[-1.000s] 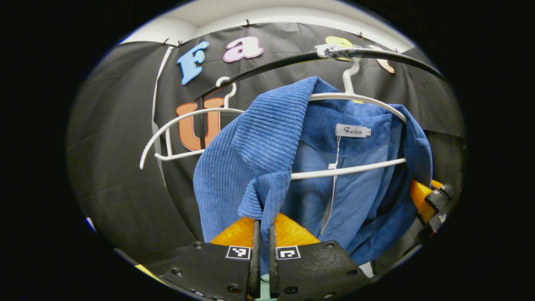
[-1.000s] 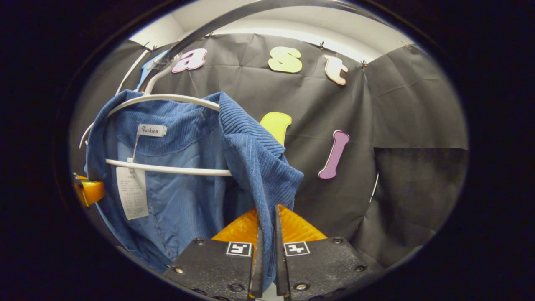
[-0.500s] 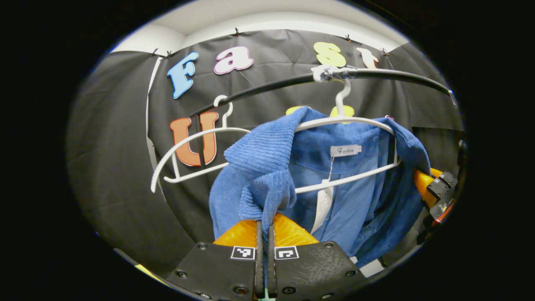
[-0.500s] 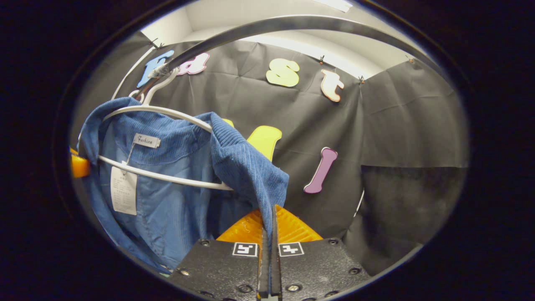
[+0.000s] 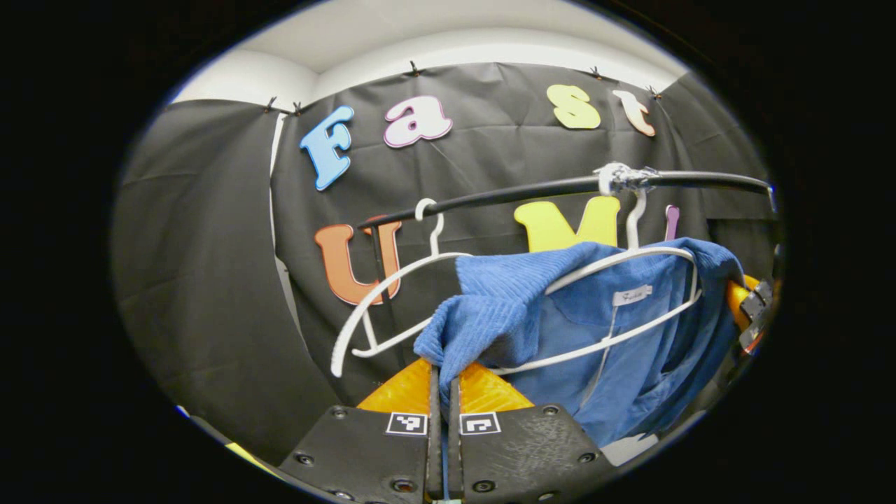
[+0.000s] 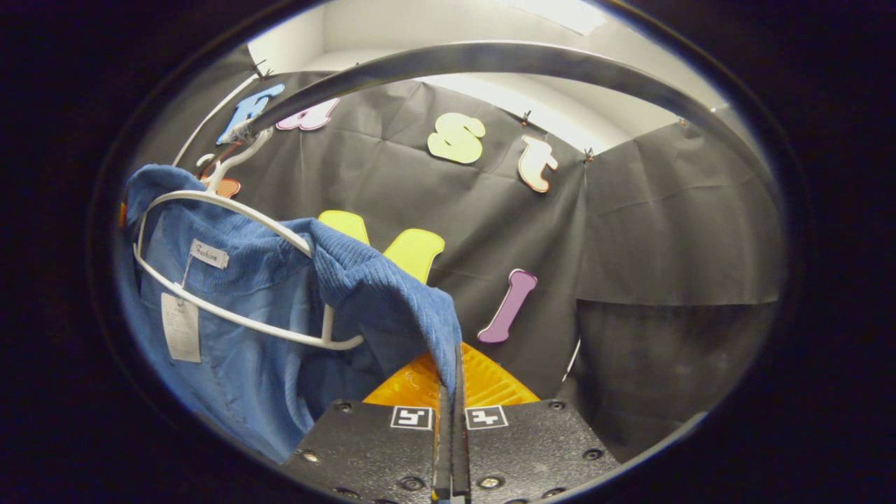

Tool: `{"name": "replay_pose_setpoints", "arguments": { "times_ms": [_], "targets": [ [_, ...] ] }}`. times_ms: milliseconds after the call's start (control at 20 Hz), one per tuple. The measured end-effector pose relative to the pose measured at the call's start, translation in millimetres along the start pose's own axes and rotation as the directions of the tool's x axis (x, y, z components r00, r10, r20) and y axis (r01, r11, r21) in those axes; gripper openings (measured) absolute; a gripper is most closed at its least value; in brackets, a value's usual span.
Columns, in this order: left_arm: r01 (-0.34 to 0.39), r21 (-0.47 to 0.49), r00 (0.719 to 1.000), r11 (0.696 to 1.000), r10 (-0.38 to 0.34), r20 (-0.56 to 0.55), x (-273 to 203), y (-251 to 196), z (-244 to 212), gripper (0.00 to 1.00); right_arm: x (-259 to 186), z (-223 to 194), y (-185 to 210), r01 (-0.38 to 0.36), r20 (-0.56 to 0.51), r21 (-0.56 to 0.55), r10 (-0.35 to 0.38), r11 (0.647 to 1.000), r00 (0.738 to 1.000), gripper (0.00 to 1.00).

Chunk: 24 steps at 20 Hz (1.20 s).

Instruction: Grasp the clothes on the hanger with both hands and then place them into the laundry hamper below.

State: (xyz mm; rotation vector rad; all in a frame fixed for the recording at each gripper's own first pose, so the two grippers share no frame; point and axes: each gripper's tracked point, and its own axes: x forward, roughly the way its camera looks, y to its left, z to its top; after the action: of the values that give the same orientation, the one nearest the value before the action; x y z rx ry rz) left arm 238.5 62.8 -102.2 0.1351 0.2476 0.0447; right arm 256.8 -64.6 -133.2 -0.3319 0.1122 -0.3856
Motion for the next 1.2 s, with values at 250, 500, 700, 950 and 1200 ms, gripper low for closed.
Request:
{"name": "replay_pose_setpoints", "arguments": {
  "times_ms": [250,500,700,950,1200],
  "targets": [
    [-0.02,-0.002,1.0,1.0,0.02,0.007,6,34,10,0.03,4,10,-13,0.04,0.034,-0.032,-0.039,0.999,0.999,0.04],
    [-0.001,0.063,1.0,0.998,0.0,0.014,22,42,21,0.08,9,29,-23,0.101,0.139,-0.123,-0.083,0.987,0.987,0.04],
    [0.05,0.077,0.999,0.996,-0.052,0.017,37,43,28,0.08,22,27,-22,0.105,0.164,-0.171,-0.077,0.98,0.983,0.04],
    [0.12,0.155,0.993,0.981,-0.119,-0.013,65,36,14,0.03,39,6,-11,0.071,0.142,-0.164,-0.048,0.984,0.989,0.04],
    [0.208,0.107,0.978,0.972,-0.204,-0.044,74,16,-13,0.03,51,-34,-2,0.014,0.037,-0.091,-0.011,0.996,0.999,0.04]
  ]
}}
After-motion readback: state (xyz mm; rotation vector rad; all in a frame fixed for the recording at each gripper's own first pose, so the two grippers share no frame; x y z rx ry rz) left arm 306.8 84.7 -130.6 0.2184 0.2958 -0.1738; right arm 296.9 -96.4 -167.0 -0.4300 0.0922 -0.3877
